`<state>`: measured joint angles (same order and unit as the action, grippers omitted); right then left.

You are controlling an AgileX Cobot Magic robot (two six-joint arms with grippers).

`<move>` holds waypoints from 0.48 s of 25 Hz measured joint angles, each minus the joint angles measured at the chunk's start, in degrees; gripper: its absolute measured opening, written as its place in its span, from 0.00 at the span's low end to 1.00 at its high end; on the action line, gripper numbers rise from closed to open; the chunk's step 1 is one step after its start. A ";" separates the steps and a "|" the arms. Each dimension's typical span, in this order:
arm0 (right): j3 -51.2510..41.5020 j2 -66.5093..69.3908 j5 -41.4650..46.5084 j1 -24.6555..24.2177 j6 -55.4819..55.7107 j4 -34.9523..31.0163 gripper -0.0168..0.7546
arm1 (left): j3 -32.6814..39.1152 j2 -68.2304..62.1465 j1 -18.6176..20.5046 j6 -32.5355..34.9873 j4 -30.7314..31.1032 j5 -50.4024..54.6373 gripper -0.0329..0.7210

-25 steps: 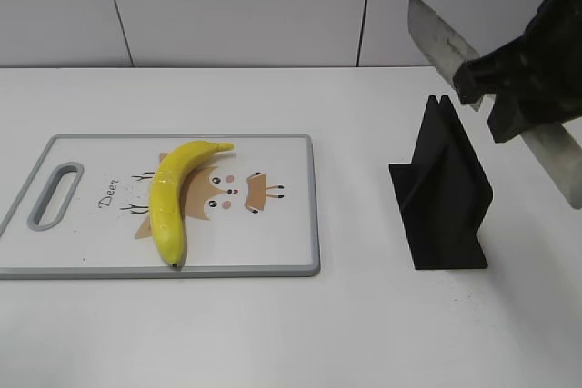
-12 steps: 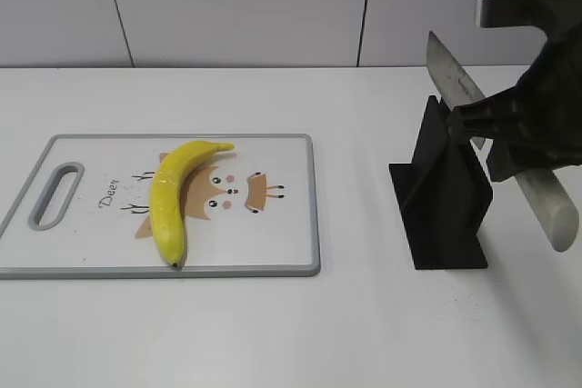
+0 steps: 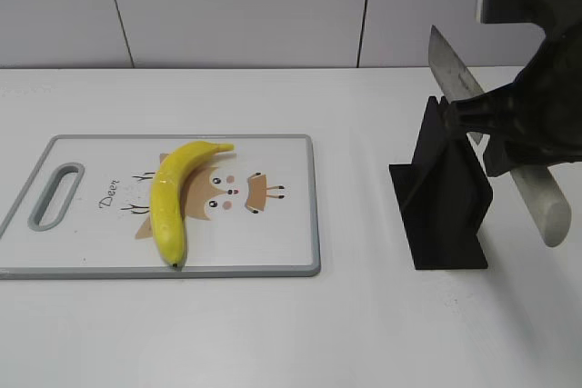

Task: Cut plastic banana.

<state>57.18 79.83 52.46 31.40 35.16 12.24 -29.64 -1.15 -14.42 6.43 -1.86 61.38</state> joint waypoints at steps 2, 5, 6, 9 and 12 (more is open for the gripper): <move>-0.53 0.06 -0.20 0.00 0.31 0.14 0.25 | 0.35 0.19 0.00 0.00 0.00 -0.41 0.83; -2.08 0.06 -1.34 0.00 1.16 0.14 0.25 | 0.35 0.25 0.00 0.00 0.00 -0.61 0.83; -2.78 0.06 -1.62 0.00 1.54 0.14 0.25 | 0.35 0.25 0.00 0.00 0.00 -0.61 0.83; -5.03 0.06 -2.55 0.00 2.17 0.14 0.25 | 0.35 0.25 0.00 -0.05 0.00 -0.70 0.83; -6.65 0.13 -4.07 0.00 2.59 0.14 0.25 | 0.35 0.25 0.00 -0.05 0.00 -0.73 0.82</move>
<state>50.53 79.96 48.39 31.40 37.75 12.38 -29.29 -0.90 -14.42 6.38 -1.86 60.65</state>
